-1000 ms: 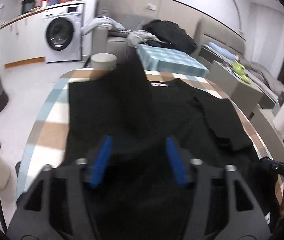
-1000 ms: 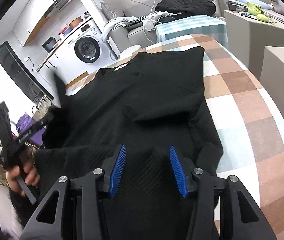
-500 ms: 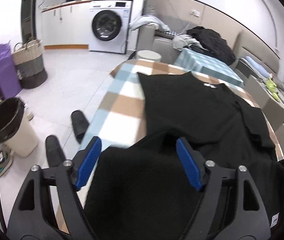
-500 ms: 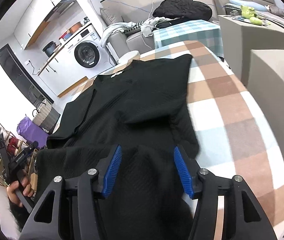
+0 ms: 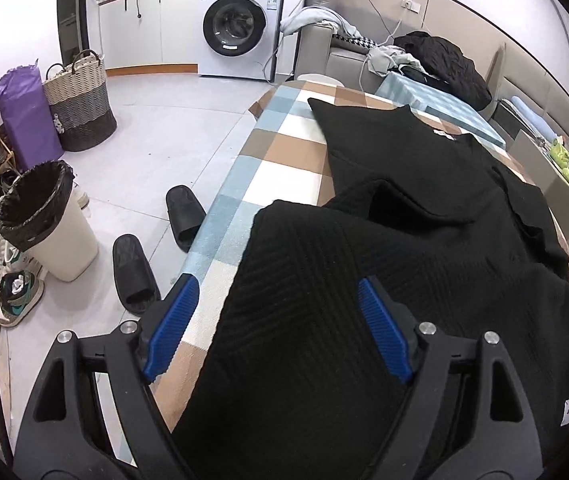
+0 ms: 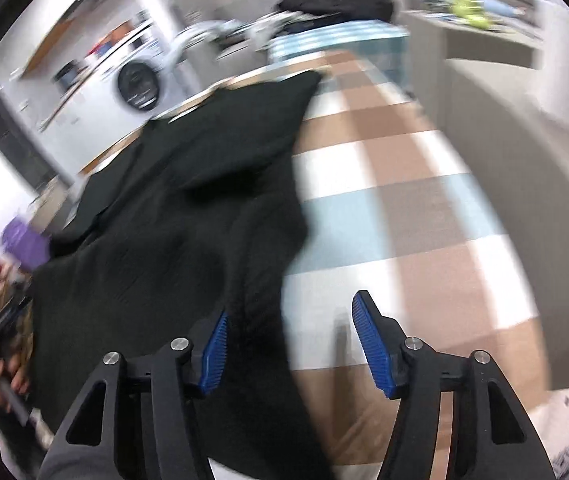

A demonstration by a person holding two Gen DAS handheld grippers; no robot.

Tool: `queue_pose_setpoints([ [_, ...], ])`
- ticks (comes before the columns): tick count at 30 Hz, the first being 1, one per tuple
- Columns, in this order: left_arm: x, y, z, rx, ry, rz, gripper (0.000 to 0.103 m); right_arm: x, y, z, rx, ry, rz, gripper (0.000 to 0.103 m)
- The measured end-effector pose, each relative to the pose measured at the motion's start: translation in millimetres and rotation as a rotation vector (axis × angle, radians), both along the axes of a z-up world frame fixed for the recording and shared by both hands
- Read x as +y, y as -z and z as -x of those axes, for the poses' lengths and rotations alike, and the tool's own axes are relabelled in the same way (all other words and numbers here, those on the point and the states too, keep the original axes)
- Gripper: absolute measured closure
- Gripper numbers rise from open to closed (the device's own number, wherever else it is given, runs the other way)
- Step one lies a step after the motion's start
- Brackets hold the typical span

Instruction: Fold small clothes

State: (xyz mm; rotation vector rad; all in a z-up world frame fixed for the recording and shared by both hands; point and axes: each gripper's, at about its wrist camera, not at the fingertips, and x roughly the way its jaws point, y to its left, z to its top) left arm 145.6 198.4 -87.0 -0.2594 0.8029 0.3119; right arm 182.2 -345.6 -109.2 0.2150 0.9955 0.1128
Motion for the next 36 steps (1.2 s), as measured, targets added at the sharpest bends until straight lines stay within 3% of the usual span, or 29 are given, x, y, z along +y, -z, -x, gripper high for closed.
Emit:
queue_pose_setpoints([
  [3, 0, -3, 3, -0.006, -0.009, 0.003, 0.023, -10, -3, 3, 0.002, 0.012, -0.001, 0.043],
  [15, -10, -3, 0, 0.051, 0.003, -0.013, 0.023, 21, -2, 10, 0.005, -0.078, 0.041, 0.042],
  [25, -5, 8, 1, 0.108, -0.021, -0.023, 0.023, 31, 3, 11, 0.025, -0.122, 0.015, 0.041],
  [36, 11, 24, 9, 0.159, -0.049, -0.001, 0.023, 15, 17, 25, 0.057, -0.152, -0.046, 0.041],
])
